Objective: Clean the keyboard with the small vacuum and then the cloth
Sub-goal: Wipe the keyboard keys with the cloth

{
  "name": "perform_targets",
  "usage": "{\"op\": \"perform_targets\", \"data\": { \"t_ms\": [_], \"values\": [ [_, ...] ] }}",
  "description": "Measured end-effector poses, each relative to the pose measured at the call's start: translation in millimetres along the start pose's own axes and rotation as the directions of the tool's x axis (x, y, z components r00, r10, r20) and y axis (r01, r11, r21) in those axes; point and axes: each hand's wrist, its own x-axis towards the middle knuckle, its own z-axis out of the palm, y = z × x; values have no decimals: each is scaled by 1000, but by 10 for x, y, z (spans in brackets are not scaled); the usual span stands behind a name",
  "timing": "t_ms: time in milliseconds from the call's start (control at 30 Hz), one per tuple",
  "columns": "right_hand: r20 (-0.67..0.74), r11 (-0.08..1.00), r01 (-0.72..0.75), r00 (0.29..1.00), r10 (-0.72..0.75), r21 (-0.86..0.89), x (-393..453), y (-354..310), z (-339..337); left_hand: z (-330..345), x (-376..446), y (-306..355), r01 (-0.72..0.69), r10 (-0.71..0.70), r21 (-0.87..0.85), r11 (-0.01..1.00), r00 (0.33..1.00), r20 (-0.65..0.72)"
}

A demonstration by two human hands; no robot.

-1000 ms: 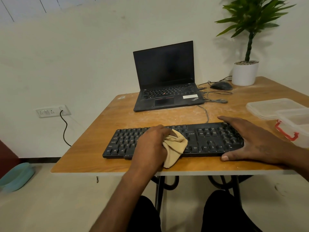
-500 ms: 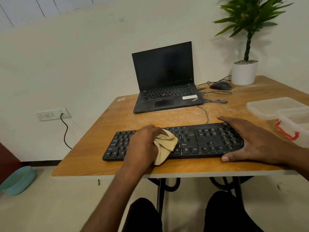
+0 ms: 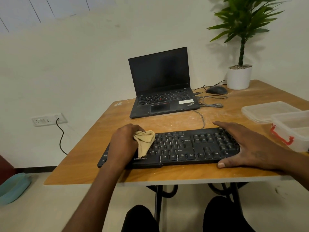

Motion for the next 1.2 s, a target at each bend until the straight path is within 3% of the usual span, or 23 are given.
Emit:
{"op": "perform_targets", "data": {
  "t_ms": [300, 633, 1000, 1200],
  "values": [
    [4, 1000, -5, 1000, 5, 4, -12, -19, -9, 372, 194, 650, -134, 143, -128, 983, 988, 62],
    [9, 1000, 2, 1000, -1, -14, -2, 6, -1, 199, 172, 246, -48, 48, 2, 999, 998, 31],
    [5, 1000, -7, 1000, 7, -25, 1, -15, -6, 506, 228, 889, -187, 207, -197, 963, 974, 88],
    [53, 999, 3, 999, -1, -39, 5, -3, -41, 452, 261, 766, -176, 185, -105, 979, 979, 83]
  ]
}}
